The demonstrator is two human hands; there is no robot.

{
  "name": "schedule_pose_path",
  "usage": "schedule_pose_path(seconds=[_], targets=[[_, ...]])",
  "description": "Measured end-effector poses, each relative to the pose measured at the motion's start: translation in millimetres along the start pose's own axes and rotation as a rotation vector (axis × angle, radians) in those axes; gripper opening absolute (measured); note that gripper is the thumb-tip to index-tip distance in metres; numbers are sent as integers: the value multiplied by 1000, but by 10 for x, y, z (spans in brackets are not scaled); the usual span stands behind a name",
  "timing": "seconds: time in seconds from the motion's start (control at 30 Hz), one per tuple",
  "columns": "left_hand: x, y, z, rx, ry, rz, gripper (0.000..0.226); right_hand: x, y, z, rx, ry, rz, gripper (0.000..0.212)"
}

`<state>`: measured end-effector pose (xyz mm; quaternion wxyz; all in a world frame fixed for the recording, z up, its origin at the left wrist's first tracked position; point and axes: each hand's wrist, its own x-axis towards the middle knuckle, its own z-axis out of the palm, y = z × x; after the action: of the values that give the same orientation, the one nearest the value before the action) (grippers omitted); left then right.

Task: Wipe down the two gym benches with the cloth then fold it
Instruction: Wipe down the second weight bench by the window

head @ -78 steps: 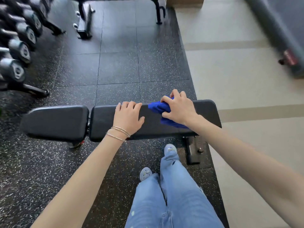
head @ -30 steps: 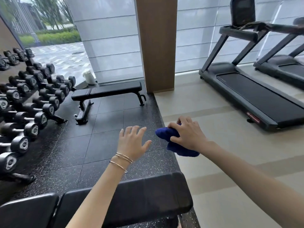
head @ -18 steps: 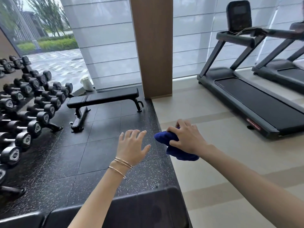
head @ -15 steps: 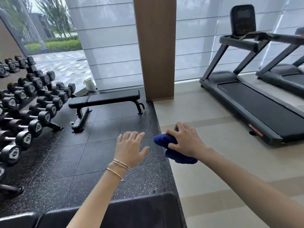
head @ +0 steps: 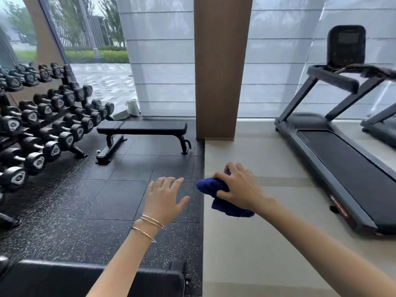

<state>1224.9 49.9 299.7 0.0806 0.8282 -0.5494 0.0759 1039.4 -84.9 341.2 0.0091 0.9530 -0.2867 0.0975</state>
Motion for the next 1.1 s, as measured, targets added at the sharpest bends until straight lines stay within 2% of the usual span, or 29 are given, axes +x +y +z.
schedule_pose_path(seconds=[0.2,0.47,0.67,0.9,1.1], targets=[[163,431,140,46,-72,-36,62,-99,581,127,52,-10,-10,36],[821,620,300,60,-72,-27,61,312,1112,344,106,-7,-21,34],[1612,585,550,27,-80,-25,62,984,1474,459,79,-13,-60,34],[2672,237,623,32,-51,-26,62,2098,1774,504,36,24,-65,35],[3212,15,840,49,-69,-71,64,2754,1989,765,13,12,-101,34]])
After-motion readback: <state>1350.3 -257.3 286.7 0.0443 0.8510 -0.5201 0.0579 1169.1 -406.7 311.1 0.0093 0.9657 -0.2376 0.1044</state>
